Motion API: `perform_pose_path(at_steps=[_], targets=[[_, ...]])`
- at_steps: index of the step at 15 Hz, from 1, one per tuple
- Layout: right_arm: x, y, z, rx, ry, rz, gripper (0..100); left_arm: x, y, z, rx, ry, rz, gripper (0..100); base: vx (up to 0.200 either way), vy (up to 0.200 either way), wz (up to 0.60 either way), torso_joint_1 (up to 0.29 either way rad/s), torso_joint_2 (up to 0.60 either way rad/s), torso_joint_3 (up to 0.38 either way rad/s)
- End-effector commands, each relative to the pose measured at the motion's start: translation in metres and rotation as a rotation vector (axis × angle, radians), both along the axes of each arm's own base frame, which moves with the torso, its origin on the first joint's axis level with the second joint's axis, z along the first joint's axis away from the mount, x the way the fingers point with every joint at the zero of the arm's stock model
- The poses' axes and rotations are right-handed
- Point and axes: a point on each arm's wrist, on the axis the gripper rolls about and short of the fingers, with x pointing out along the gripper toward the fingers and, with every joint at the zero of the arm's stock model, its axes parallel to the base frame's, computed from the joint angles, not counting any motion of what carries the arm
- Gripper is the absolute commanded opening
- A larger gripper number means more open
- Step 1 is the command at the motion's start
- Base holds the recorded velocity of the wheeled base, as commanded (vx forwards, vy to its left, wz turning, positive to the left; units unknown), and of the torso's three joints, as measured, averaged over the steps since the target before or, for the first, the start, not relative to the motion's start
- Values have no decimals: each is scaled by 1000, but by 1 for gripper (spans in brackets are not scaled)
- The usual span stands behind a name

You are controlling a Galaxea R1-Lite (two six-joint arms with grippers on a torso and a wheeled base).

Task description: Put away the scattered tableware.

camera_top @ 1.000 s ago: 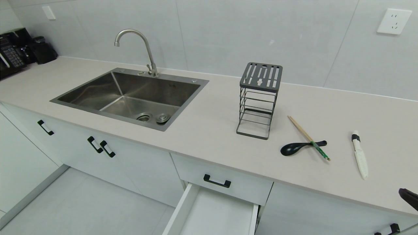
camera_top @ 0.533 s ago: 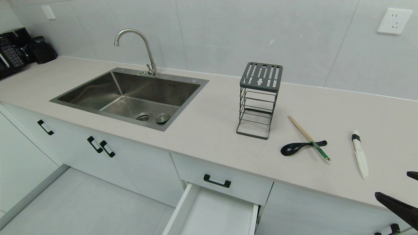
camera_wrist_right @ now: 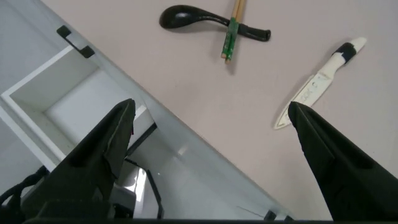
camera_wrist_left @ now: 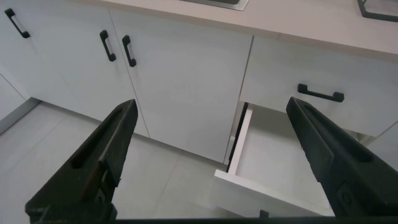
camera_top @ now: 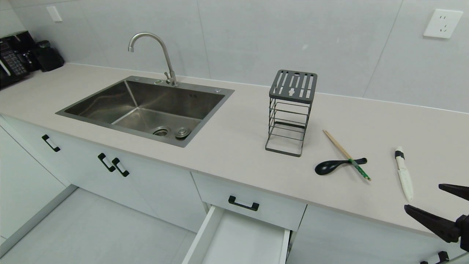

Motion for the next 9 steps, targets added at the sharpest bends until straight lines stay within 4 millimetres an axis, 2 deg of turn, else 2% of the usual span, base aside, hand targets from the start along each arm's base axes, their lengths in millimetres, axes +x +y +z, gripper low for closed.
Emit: perform_pose_path(at_steps=[1, 6, 9], targets=[[16, 1, -12, -5, 46, 2, 100, 0, 0, 0, 0, 1, 0, 100, 0, 0, 0, 0, 0, 0], [41, 2, -22, -18, 34, 9, 100, 0, 0, 0, 0, 1, 0, 100, 0, 0, 0, 0, 0, 0], [50, 2, -27, -22, 43, 9, 100, 0, 0, 0, 0, 1, 0, 100, 0, 0, 0, 0, 0, 0]])
